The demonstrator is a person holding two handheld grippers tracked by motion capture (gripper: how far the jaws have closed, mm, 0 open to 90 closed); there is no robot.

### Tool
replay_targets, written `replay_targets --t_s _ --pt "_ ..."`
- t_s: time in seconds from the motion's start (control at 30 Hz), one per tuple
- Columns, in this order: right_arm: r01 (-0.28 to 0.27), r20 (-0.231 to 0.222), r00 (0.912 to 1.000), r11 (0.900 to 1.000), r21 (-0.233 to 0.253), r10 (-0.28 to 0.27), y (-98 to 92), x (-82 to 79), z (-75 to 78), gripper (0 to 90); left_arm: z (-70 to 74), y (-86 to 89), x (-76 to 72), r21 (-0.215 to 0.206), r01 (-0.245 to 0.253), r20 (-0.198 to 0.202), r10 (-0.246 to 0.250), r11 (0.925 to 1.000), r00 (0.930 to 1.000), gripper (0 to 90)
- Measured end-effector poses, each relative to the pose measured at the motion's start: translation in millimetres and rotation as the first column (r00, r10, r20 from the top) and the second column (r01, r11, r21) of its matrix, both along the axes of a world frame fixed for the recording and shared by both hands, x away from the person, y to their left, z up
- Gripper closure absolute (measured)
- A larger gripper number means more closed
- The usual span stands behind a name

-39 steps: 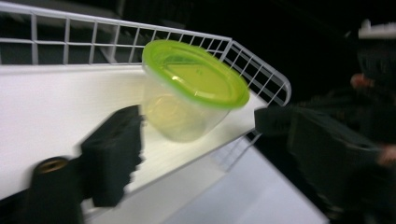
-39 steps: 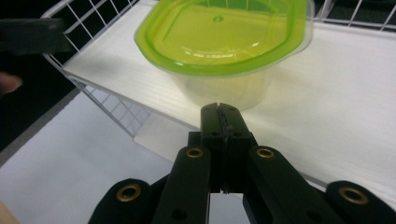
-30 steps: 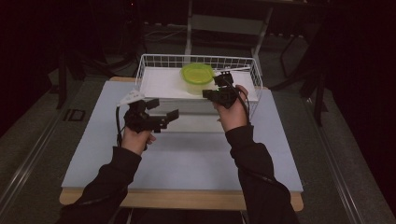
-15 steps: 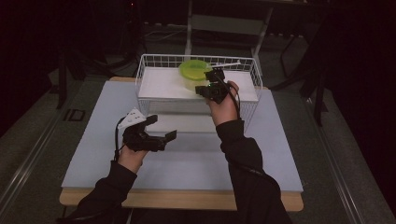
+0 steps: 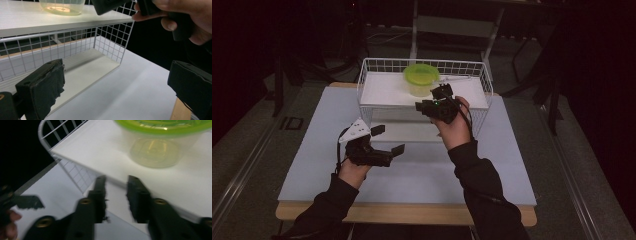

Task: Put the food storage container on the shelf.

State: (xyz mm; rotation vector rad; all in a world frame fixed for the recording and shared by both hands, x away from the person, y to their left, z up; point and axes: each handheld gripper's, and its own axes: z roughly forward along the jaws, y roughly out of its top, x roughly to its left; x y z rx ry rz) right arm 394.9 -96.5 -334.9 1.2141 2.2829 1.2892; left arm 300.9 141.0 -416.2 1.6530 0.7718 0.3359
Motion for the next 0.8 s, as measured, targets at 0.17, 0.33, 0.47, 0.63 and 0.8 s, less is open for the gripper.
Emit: replay_targets --t_s 0.17,0.33,0.47,0.63,0.8 --pt "-0.031 0.066 0.9973 0.999 -0.018 0.033 -10.2 -19.3 -6.7 42.3 -2.8 1.7 -5.6 0.019 0.012 0.005 -0.012 0.9997 0.9999 2.0" --pt "-0.068 0.102 0.9925 0.998 0.001 0.067 -19.9 -30.0 -14.3 27.6 -4.8 2.4 -8.6 0.023 0.016 0.003 -0.016 0.9996 0.9999 2.0" --pt "-0.092 0.126 0.9880 0.996 0.015 0.090 -30.8 -39.0 -21.5 21.7 -6.8 2.0 -10.5 0.024 0.028 -0.002 -0.028 0.9993 0.9996 2.1" --pt "-0.092 0.118 0.9891 0.996 0.022 0.089 -43.9 -45.9 -32.7 18.8 -7.3 0.6 -13.5 0.039 0.047 -0.001 -0.047 0.9982 0.9989 2.0" --pt "-0.101 0.112 0.9890 0.994 0.029 0.097 -55.3 -55.1 -49.7 16.6 -6.6 2.1 -18.4 0.055 0.065 0.005 -0.066 0.9964 0.9978 2.0"
